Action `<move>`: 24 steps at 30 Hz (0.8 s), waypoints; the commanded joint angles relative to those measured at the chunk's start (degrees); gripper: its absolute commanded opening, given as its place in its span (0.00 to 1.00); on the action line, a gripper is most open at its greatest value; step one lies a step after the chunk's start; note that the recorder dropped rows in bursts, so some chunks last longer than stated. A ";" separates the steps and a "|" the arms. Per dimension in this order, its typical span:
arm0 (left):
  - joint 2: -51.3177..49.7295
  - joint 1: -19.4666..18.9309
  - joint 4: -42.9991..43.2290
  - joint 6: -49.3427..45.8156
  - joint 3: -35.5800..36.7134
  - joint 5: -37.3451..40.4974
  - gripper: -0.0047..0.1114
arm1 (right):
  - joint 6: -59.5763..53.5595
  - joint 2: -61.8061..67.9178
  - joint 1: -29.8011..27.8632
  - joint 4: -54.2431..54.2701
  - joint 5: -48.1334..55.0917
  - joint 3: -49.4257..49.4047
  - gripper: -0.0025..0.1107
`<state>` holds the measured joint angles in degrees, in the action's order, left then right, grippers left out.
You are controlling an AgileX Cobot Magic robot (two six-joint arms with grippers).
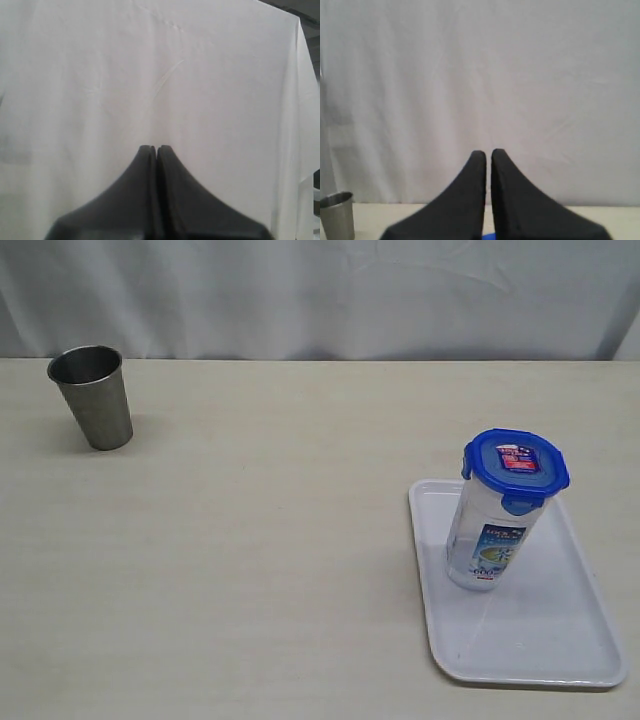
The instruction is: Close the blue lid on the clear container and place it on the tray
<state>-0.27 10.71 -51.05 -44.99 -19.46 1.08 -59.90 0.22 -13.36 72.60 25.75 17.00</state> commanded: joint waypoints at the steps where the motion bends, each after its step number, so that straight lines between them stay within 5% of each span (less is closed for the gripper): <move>1: 0.27 0.03 -0.83 0.34 6.14 -1.08 0.04 | -5.18 -0.22 2.30 2.24 -4.38 -8.96 0.06; 8: 0.27 0.03 -0.83 0.34 19.46 -3.67 0.04 | -10.24 -0.22 4.20 3.71 -10.58 -17.00 0.06; 24: 0.27 0.03 -0.58 0.08 19.46 4.56 0.04 | -9.77 -0.22 4.20 4.84 -9.67 -17.00 0.06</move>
<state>-0.04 10.71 -51.42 -44.99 -0.19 5.39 -69.63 0.22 -9.23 77.20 15.67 0.20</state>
